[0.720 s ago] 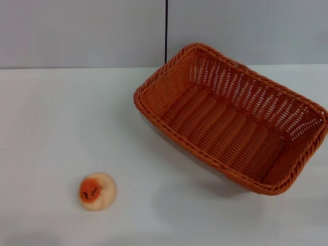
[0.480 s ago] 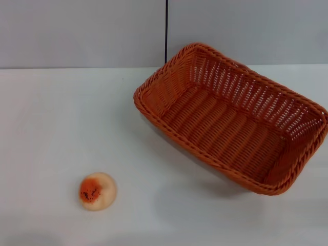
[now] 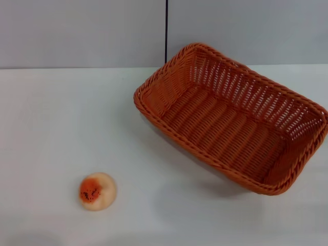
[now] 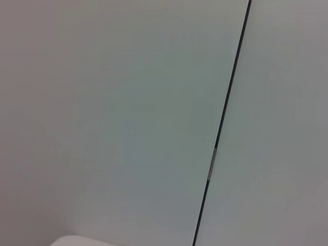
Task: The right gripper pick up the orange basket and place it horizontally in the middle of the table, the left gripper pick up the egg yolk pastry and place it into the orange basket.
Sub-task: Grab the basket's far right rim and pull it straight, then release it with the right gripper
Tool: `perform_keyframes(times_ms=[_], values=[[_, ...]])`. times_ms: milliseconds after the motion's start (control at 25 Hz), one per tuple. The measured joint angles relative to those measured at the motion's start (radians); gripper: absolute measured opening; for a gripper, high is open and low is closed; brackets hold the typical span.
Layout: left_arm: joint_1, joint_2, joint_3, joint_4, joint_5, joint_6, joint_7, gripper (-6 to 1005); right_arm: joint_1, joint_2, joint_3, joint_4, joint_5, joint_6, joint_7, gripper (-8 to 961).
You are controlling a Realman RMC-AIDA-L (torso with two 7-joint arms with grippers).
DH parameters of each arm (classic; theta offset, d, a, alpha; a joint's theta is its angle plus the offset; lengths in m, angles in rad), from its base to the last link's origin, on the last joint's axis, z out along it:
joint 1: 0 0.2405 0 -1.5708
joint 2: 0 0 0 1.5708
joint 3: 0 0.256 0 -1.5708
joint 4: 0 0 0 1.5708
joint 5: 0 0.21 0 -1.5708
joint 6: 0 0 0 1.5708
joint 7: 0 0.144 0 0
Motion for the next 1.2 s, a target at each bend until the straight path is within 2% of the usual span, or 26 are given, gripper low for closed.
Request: perform_keyframes(times_ms=[80,240,280,320,400,480,520,560,600,680,720,840,880,920,960,1040,1080,1120,1160,1200], values=[[-0.001,0.0,0.0,0.0,0.0,0.004,-0.002,818,-0.021,-0.001,-0.008,-0.047,-0.011,0.005,0.031,640],[-0.006,0.0,0.0,0.0,0.0,0.015,-0.019,818,-0.093,-0.004,-0.011,-0.252,-0.102,-0.004,0.208,640],[-0.006,0.0,0.0,0.0,0.0,0.015,-0.019,818,-0.093,-0.004,-0.011,-0.252,-0.102,-0.004,0.208,640],[-0.009,-0.001,0.001,-0.002,0.0,0.014,-0.02,818,-0.117,-0.004,-0.003,-0.358,-0.136,-0.021,0.304,639],[-0.011,-0.001,0.001,-0.004,0.0,0.013,-0.02,818,-0.123,-0.004,0.001,-0.41,-0.148,-0.036,0.356,639],[-0.014,-0.001,0.001,-0.016,0.0,0.013,-0.023,818,-0.131,-0.005,0.002,-0.531,-0.174,-0.073,0.49,639],[-0.018,-0.001,0.001,-0.026,0.0,0.02,-0.023,818,-0.132,-0.006,0.003,-0.662,-0.225,-0.102,0.627,639],[-0.021,-0.001,0.001,-0.027,0.0,0.022,-0.023,818,-0.13,-0.006,0.003,-0.723,-0.257,-0.113,0.688,639],[-0.025,0.0,0.001,-0.028,0.0,0.024,-0.023,818,-0.13,-0.006,0.003,-0.723,-0.257,-0.113,0.688,639],[-0.03,-0.002,0.002,-0.029,0.0,0.024,-0.024,817,-0.085,-0.012,-0.008,-1.008,-0.487,-0.181,1.002,639],[-0.03,-0.002,0.002,-0.029,0.0,0.024,-0.024,817,-0.085,-0.012,-0.008,-1.008,-0.487,-0.181,1.002,639],[-0.032,-0.005,0.003,-0.04,0.003,0.016,-0.017,817,0.004,-0.039,-0.011,-1.16,-0.745,-0.19,1.247,639],[-0.032,-0.005,0.003,-0.04,0.003,0.016,-0.017,817,0.004,-0.039,-0.011,-1.16,-0.745,-0.19,1.247,639],[-0.033,-0.004,0.005,-0.047,0.005,0.013,-0.015,817,0.079,-0.058,-0.021,-1.224,-0.94,-0.175,1.372,639],[-0.033,-0.004,0.005,-0.047,0.005,0.013,-0.015,817,0.079,-0.058,-0.021,-1.224,-0.94,-0.175,1.372,640],[-0.034,-0.003,0.007,-0.05,0.005,0.013,-0.015,817,0.146,-0.075,-0.043,-1.249,-1.093,-0.15,1.458,640],[-0.034,-0.002,0.006,-0.051,0.006,0.014,-0.015,817,0.18,-0.087,-0.062,-1.247,-1.162,-0.132,1.493,640],[-0.034,-0.002,0.005,-0.051,0.006,0.015,-0.015,817,0.243,-0.118,-0.102,-1.21,-1.255,-0.093,1.539,640],[-0.034,-0.002,0.005,-0.051,0.006,0.015,-0.015,817,0.243,-0.118,-0.102,-1.21,-1.255,-0.093,1.539,639],[-0.034,-0.001,0.004,-0.049,0.006,0.016,-0.015,817,0.27,-0.132,-0.121,-1.184,-1.28,-0.077,1.549,639]])
